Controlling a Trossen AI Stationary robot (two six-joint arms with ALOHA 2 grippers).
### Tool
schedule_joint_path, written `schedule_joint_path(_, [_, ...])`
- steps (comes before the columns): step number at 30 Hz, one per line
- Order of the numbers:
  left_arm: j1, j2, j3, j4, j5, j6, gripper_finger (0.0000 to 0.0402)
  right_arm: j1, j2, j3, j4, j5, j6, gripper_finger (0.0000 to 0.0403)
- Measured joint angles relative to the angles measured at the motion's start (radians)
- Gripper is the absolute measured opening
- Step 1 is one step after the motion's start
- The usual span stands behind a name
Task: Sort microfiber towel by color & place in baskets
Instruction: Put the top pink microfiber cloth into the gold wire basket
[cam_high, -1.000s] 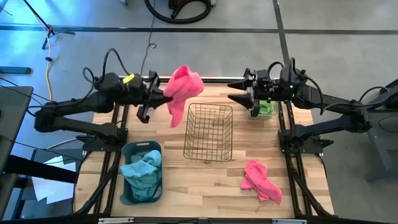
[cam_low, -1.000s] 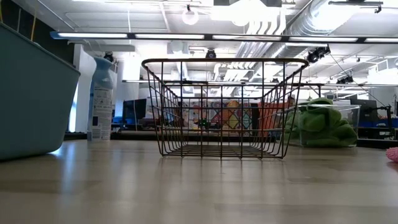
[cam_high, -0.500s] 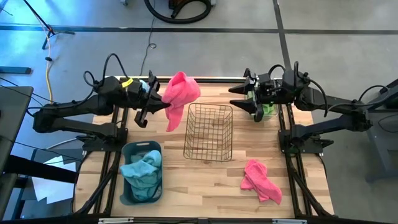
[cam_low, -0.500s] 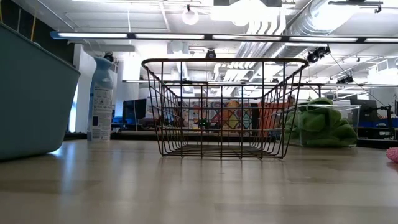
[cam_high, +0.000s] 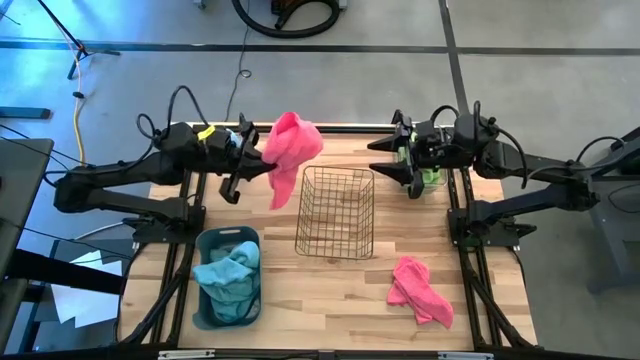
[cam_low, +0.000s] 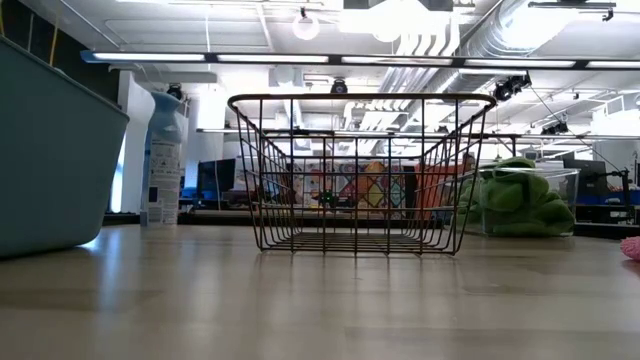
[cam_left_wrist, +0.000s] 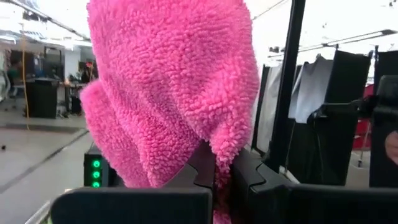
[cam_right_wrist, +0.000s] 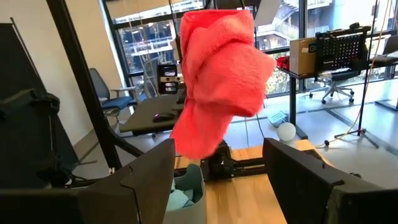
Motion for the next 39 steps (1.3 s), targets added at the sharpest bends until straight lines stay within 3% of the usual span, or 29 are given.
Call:
schedule_joint_path(4, [-0.019, 0.112, 0.041, -0.007, 0.005, 0.014, 0.0000, 0.000, -0.022, 0.000, 0.004, 0.003, -0.043, 0.0241])
schedule_joint_path(11, [-0.018, 0.357, 0.246, -0.156, 0.070, 0.142, 0.0000, 0.000, -0.093, 0.000, 0.008, 0.067, -0.052, 0.0241])
schedule_joint_path(15, [-0.034, 0.461, 0.300, -0.184, 0.054, 0.225, 0.0000, 0.000, -0.122, 0.000, 0.003, 0.069, -0.062, 0.0241])
schedule_joint_path(19, [-0.055, 0.555, 0.302, -0.132, 0.013, 0.262, 0.0000, 0.000, -0.130, 0.000, -0.029, 0.074, -0.062, 0.0241])
schedule_joint_path(35, [-0.081, 0.838, 0.253, -0.245, -0.069, 0.152, 0.0001, 0.000, -0.127, 0.000, -0.151, 0.105, -0.077, 0.0241])
schedule_joint_path(39, [-0.091, 0.857, 0.253, -0.344, -0.178, 0.104, 0.0001, 0.000, -0.127, 0.000, -0.169, 0.105, -0.077, 0.0241])
